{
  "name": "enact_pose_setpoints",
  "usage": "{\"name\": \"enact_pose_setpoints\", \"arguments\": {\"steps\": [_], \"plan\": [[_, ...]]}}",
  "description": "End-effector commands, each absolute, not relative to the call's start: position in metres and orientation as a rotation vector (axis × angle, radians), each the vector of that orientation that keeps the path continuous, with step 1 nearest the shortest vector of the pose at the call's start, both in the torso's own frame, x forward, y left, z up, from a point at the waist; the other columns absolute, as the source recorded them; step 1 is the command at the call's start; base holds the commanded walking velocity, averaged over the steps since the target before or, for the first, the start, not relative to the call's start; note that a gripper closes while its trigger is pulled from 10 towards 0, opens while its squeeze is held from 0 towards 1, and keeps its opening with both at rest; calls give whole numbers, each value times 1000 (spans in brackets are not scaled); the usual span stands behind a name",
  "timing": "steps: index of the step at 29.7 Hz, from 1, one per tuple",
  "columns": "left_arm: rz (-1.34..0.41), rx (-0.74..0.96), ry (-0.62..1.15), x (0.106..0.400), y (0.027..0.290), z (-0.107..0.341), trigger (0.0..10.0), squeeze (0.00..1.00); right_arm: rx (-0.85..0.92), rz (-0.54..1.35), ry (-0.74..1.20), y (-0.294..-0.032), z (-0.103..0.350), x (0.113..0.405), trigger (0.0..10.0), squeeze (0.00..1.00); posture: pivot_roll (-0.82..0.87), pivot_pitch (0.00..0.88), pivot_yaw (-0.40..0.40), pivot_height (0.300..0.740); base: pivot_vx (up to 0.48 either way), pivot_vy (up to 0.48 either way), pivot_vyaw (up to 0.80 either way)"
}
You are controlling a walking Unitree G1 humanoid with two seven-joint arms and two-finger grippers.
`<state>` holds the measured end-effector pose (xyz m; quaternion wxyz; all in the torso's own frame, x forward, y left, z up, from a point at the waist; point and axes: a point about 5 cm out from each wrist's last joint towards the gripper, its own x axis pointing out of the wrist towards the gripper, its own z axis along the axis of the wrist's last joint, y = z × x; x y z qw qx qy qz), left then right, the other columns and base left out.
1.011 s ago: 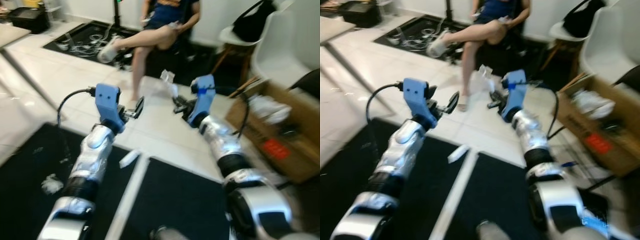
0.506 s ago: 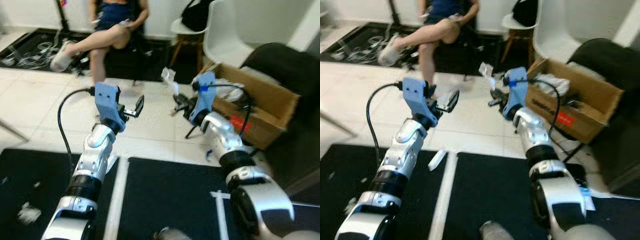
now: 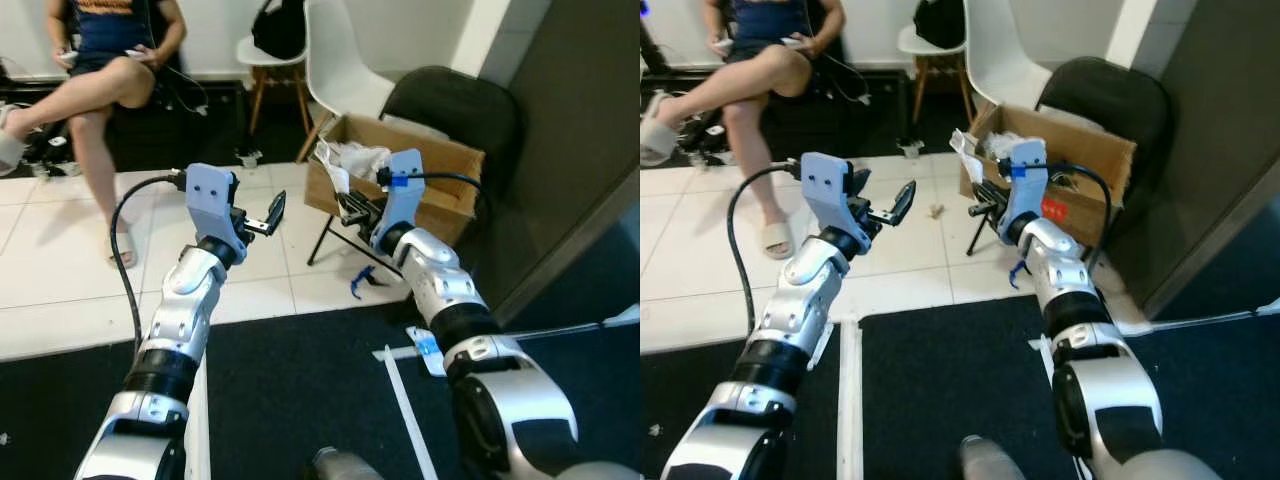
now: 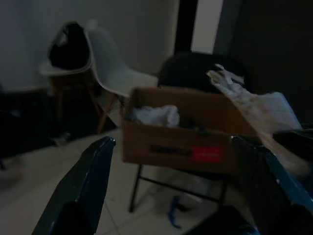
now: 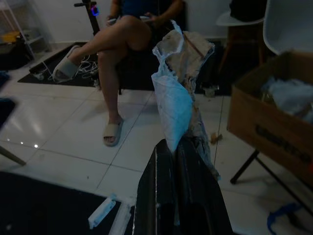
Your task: Picking trash to rubbish bin
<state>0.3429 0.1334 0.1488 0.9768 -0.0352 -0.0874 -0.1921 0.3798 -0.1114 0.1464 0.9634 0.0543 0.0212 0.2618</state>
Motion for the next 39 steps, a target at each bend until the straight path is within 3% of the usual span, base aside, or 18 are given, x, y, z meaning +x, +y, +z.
{"name": "enact_pose_setpoints", "arguments": {"steps": [1,27,39], "plan": [[-405,-61,-182,342,130,150,10000,0,94,528,44,-114,147,381,10000,0,-38,0,-11,740,0,0,-769],[-404,-72,-187,343,131,151,10000,0,101,529,42,-113,148,381,10000,0,-36,0,-11,740,0,0,-767],[-397,-81,-191,343,132,151,10000,0,101,547,21,-112,151,380,10000,0,-34,0,-10,740,330,0,-33]]}}
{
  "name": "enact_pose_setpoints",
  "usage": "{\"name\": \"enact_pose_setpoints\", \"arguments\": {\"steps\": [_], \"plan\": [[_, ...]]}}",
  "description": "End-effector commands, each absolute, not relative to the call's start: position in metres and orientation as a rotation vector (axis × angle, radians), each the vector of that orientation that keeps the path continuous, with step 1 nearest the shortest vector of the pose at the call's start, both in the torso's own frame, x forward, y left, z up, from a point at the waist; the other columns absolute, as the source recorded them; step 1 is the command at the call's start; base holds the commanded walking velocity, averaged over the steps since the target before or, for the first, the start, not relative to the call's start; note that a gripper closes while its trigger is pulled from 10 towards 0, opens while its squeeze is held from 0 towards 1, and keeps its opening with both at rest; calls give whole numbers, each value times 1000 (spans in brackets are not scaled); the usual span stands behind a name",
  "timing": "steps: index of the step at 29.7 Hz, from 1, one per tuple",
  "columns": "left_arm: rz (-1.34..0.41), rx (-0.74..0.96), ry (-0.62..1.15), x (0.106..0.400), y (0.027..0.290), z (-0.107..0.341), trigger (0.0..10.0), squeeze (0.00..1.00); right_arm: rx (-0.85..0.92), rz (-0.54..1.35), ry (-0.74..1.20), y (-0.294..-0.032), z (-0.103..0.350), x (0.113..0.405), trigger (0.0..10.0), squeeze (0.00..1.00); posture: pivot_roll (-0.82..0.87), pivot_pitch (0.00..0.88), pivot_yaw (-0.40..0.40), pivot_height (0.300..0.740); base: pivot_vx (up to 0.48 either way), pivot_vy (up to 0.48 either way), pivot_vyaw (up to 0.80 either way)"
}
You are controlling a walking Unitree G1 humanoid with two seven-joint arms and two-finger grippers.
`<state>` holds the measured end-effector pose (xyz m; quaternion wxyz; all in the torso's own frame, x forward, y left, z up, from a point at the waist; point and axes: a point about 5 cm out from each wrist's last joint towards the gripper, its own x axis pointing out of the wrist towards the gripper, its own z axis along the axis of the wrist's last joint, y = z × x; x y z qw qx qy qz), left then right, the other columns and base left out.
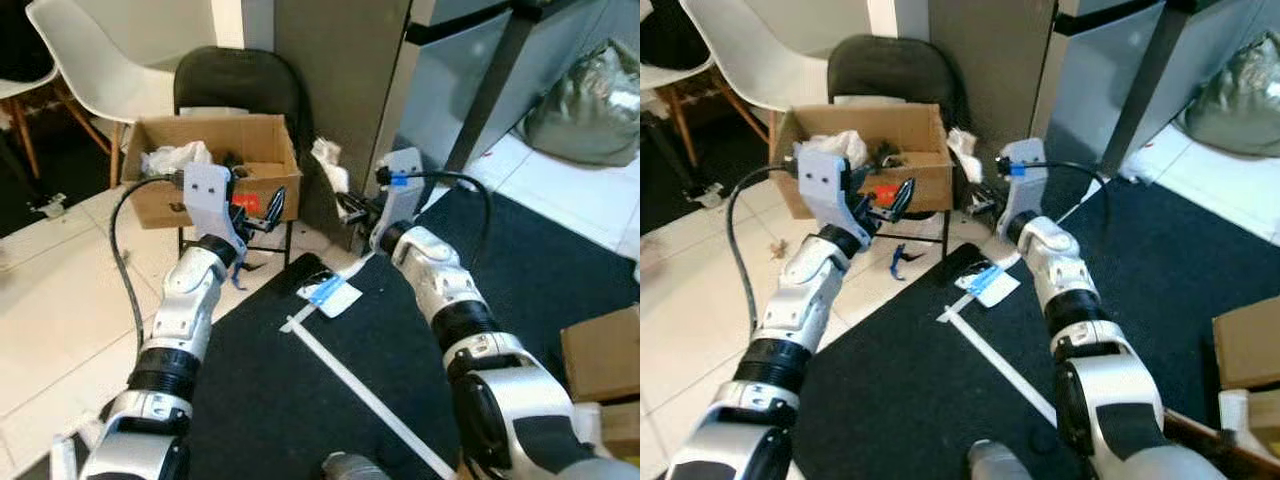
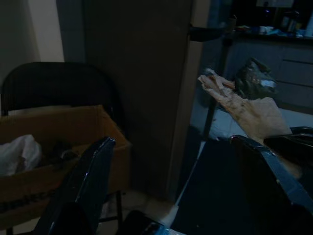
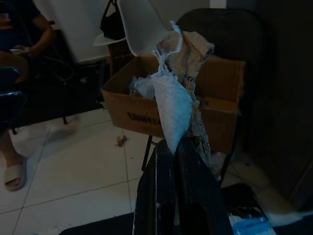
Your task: Picking trash to rubbish bin
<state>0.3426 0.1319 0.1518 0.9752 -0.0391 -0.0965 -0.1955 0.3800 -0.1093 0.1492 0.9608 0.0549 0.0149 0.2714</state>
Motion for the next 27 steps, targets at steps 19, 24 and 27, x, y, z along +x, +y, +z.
{"name": "enact_pose_setpoints", "arguments": {"steps": [19,24,27], "plan": [[-402,-83,-191,343,132,151,10000,0,99,549,22,-112,151,380,10000,0,-34,0,-10,740,480,0,0],[-402,-83,-191,343,132,151,10000,0,99,549,23,-112,150,380,10000,0,-34,0,-10,740,480,0,0],[-402,-84,-192,342,132,151,10000,0,99,550,23,-112,150,380,10000,0,-34,0,-10,740,480,0,0]]}}
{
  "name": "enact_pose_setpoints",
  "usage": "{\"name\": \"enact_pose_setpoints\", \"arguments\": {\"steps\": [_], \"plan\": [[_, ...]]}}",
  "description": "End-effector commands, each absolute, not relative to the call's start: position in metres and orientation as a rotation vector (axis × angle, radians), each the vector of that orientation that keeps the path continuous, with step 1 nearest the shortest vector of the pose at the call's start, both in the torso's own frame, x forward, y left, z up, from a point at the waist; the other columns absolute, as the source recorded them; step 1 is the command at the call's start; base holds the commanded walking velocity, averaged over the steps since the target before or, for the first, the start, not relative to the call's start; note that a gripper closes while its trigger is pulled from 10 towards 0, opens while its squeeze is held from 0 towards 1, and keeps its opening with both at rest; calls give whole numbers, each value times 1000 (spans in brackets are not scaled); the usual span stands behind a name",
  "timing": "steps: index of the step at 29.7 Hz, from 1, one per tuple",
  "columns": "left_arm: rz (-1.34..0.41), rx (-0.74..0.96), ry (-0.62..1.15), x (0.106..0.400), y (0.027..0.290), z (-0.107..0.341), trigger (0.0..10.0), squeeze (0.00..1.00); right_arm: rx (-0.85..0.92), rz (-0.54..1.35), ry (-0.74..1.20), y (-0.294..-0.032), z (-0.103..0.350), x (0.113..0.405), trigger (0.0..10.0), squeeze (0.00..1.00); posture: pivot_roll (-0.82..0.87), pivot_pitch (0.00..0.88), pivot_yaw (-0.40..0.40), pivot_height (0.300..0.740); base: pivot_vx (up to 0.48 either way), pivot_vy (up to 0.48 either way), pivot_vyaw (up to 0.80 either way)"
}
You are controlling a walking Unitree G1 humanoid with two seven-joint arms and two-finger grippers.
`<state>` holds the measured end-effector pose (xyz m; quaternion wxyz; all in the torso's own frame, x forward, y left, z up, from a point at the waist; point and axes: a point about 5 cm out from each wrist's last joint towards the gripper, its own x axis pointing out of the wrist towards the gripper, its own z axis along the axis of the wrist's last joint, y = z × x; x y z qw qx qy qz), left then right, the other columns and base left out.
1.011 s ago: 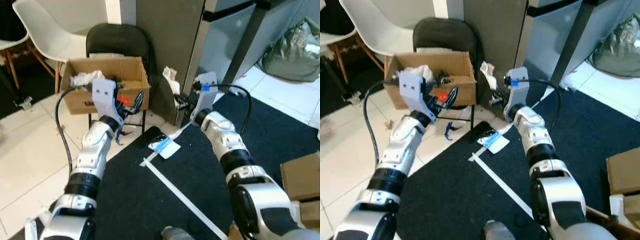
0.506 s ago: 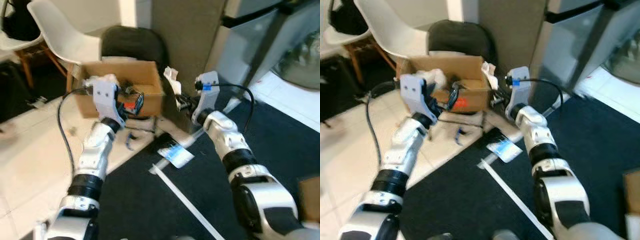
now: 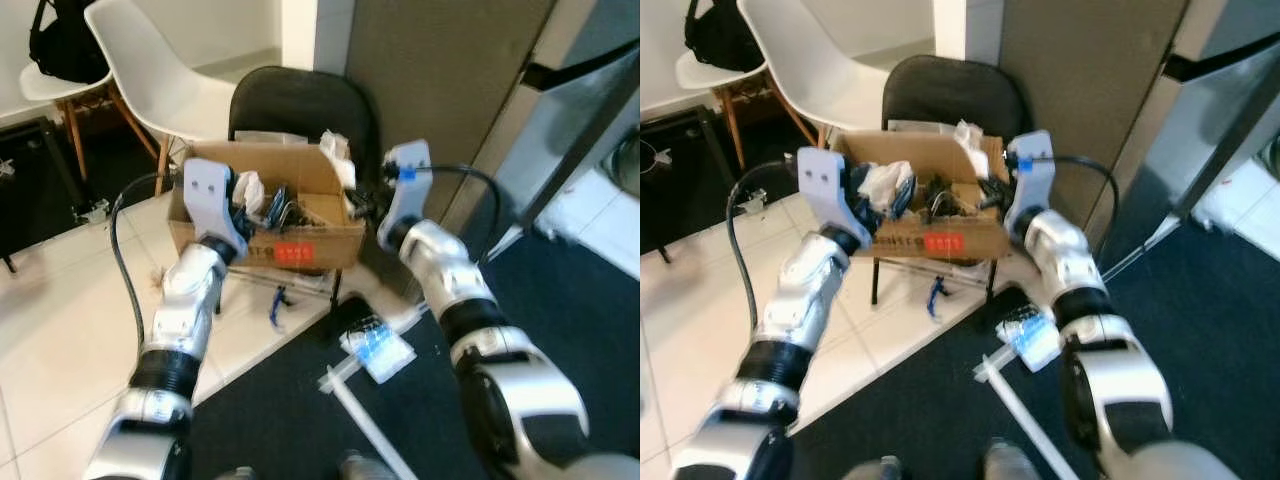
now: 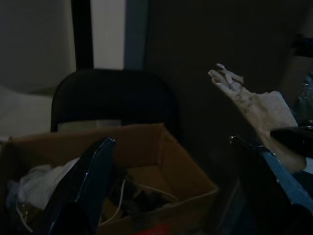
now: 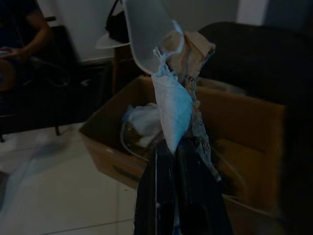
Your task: Picking trash to rubbish bin
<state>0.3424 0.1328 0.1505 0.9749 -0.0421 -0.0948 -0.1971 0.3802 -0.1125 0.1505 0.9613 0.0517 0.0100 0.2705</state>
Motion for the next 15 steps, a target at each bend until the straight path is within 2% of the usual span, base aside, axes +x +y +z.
{"name": "enact_pose_setpoints", "arguments": {"steps": [1,15], "plan": [[-402,-84,-192,342,132,151,10000,0,99,550,23,-112,150,380,10000,0,-34,0,-10,740,480,0,0],[-404,-83,-192,342,132,151,10000,0,46,559,29,-111,150,380,10000,0,-33,0,-12,740,480,0,0]]}}
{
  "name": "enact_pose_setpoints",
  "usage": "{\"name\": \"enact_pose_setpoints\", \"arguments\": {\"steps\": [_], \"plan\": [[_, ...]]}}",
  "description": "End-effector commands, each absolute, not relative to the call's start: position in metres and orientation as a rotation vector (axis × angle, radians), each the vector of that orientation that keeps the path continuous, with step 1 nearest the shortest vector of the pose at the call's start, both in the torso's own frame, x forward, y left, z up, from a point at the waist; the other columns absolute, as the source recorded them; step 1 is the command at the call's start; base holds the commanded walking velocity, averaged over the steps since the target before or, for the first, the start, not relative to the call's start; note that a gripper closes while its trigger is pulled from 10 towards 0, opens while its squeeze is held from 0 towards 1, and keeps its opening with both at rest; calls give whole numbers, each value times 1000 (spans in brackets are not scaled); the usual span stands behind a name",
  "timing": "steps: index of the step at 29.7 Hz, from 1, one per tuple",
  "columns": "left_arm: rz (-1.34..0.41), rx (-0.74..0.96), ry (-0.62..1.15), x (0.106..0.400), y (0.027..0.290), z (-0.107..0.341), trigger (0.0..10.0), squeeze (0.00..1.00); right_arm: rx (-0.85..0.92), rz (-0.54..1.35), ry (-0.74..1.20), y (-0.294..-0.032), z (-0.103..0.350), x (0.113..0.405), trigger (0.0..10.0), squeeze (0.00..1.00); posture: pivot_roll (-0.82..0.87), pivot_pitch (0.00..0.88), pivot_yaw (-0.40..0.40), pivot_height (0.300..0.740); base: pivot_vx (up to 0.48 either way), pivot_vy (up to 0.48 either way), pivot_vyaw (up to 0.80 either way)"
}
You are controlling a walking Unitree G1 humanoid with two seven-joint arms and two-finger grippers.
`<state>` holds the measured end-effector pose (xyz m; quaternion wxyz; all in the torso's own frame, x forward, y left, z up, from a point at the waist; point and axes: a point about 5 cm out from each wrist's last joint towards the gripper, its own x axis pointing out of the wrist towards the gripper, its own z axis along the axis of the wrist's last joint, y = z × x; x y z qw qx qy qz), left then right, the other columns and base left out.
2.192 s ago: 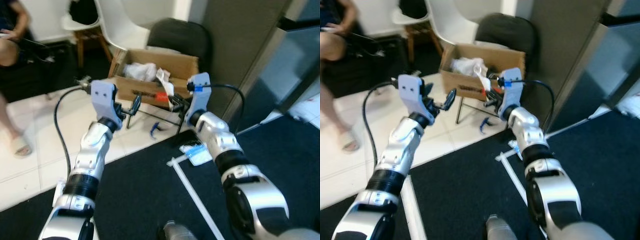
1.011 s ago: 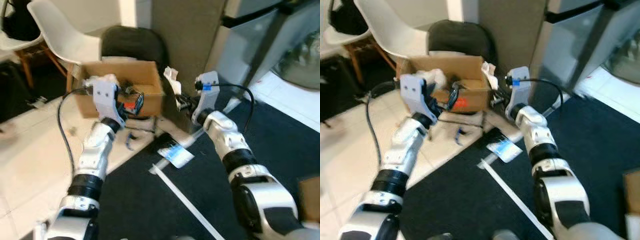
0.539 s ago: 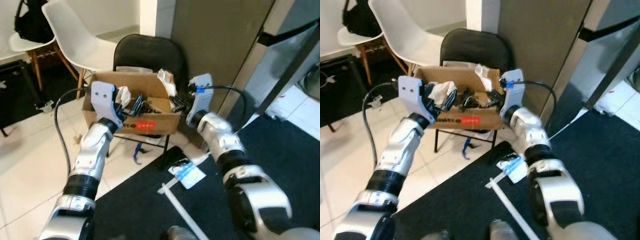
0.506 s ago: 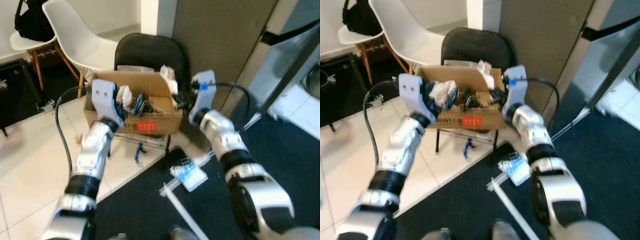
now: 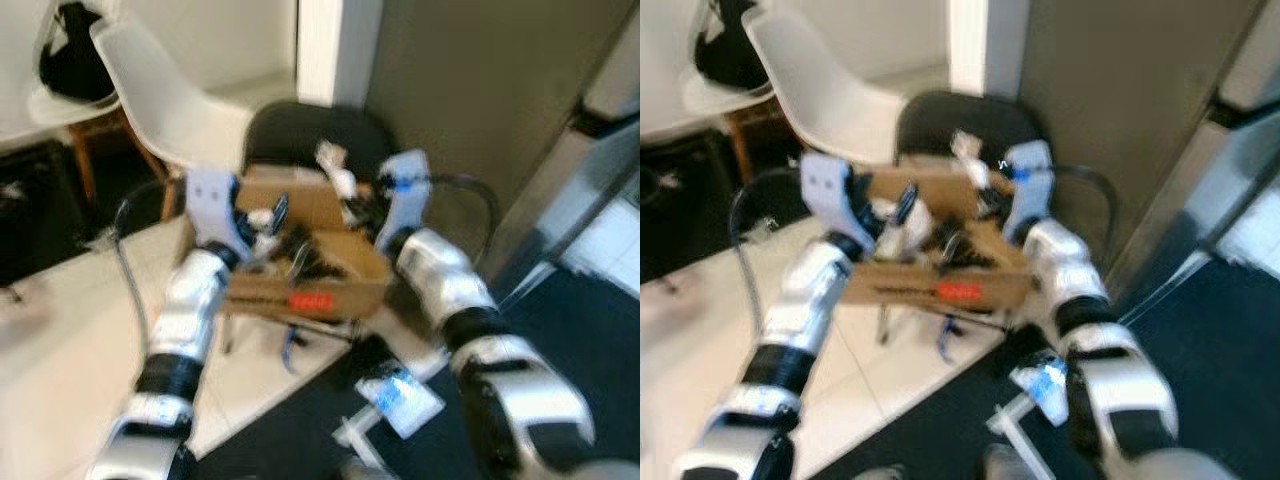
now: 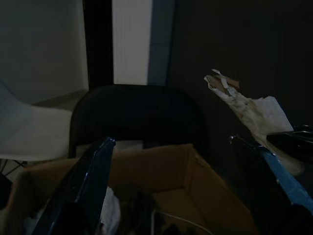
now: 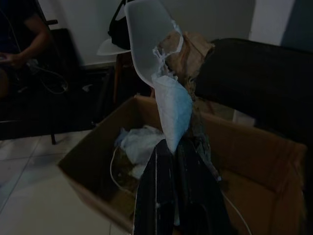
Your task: Picking trash to rubbish bin
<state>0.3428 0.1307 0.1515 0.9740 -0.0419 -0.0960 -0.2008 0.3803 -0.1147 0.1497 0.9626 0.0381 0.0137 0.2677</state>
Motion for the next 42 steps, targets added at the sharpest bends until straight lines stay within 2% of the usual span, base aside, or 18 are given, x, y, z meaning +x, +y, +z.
{"name": "enact_pose_setpoints", "arguments": {"steps": [1,9,16,19,22,25,28,30,32,33,42], "plan": [[-404,-83,-192,342,132,151,10000,0,46,559,29,-111,150,380,10000,0,-33,0,-12,740,480,0,0],[-404,-84,-190,341,132,151,10000,0,-58,568,16,-108,152,380,10000,0,-31,0,-12,740,457,0,0],[-444,-78,-182,336,133,151,10000,0,-215,530,15,-104,157,383,10000,0,-23,0,-6,740,349,0,0],[-530,-75,-164,328,134,151,10000,0,-281,500,35,-105,158,386,10000,0,-16,0,-6,740,0,0,0],[-703,-68,-115,306,135,151,10000,0,-419,480,76,-108,157,390,10000,0,-3,0,-9,740,0,0,0],[-775,-29,-61,291,137,147,10000,0,-476,471,96,-110,158,391,10000,0,5,0,-11,740,0,0,0],[-808,-6,-31,281,140,144,10000,0,-507,468,101,-110,159,392,10000,0,5,0,-11,740,0,0,0],[-862,23,29,263,146,141,10000,0,-603,467,108,-111,161,394,10000,0,17,0,-18,740,0,0,0],[-877,32,45,258,147,141,10000,0,-641,470,111,-111,161,395,10000,0,17,0,-18,740,0,0,0],[-906,37,66,251,150,142,10000,0,-715,485,153,-113,157,395,10000,0,22,0,-22,740,0,0,0],[-918,54,96,245,161,151,10000,0,-816,461,277,-137,143,393,10000,0,16,0,-20,740,0,0,0]]}}
